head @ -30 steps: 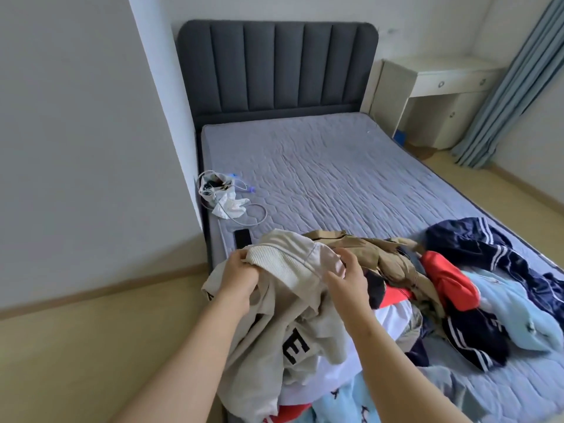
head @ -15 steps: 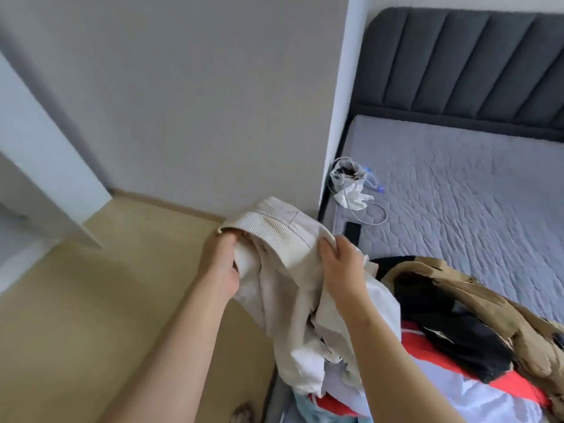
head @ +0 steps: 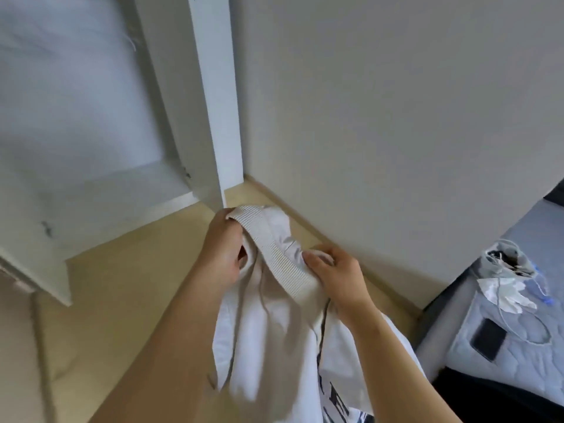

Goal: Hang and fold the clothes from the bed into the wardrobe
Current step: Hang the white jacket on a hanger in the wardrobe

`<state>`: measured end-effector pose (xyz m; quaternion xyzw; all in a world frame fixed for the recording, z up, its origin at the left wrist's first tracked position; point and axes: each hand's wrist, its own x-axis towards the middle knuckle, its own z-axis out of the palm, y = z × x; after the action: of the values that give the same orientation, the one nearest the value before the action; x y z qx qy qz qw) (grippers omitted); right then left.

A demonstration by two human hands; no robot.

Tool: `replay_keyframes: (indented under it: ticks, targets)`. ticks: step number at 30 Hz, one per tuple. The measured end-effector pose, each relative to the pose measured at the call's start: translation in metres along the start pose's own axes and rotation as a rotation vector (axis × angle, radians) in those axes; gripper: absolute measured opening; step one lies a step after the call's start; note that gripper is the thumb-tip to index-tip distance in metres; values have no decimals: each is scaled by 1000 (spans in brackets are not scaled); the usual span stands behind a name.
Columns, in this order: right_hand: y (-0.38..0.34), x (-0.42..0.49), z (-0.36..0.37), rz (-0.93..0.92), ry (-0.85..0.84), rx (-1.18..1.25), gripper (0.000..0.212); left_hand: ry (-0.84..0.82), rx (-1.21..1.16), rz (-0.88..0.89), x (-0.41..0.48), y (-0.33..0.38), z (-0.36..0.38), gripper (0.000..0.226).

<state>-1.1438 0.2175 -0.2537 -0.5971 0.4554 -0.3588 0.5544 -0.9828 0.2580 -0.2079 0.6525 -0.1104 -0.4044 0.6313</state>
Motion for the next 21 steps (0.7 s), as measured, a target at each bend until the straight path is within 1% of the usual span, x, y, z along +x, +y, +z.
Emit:
replay_keyframes:
  ticks: [1, 3, 4, 5, 6, 8, 10, 12, 14, 16, 18, 21]
  targets:
    - [-5, 5, 20, 23, -89, 34, 17, -27, -16, -9, 9, 8, -12, 16]
    - [-15, 18, 59, 41, -257, 87, 48, -56, -11, -30, 27, 26, -39, 16]
    - [-22, 25, 77, 35, -318, 80, 60, -98, -17, -6, 34, 32, -52, 16]
    - [-28, 32, 95, 24, -377, 67, 65, -138, -6, 36, 41, 37, -63, 18]
    - [-33, 38, 112, 13, -435, 52, 63, -185, 5, 82, 48, 41, -76, 24]
    - [-42, 48, 143, -1, -528, 45, 44, -249, 97, 163, 58, 52, -99, 34]
    - [-46, 58, 173, -16, -533, 77, 21, -287, 154, 215, 67, 64, -120, 41]
    - [-50, 69, 202, -25, -483, 140, 10, -284, 157, 258, 78, 76, -141, 43]
    - [-56, 82, 228, -17, -424, 195, 6, -250, 154, 367, 92, 85, -163, 33]
    - [-63, 99, 250, -16, -409, 243, 10, -190, 227, 471, 110, 90, -184, 27]
    - [-71, 116, 274, -25, -452, 278, 13, -138, 356, 451, 126, 92, -205, 27]
    - [-81, 141, 307, -14, -495, 376, 14, -116, 516, 333, 151, 88, -234, 22]
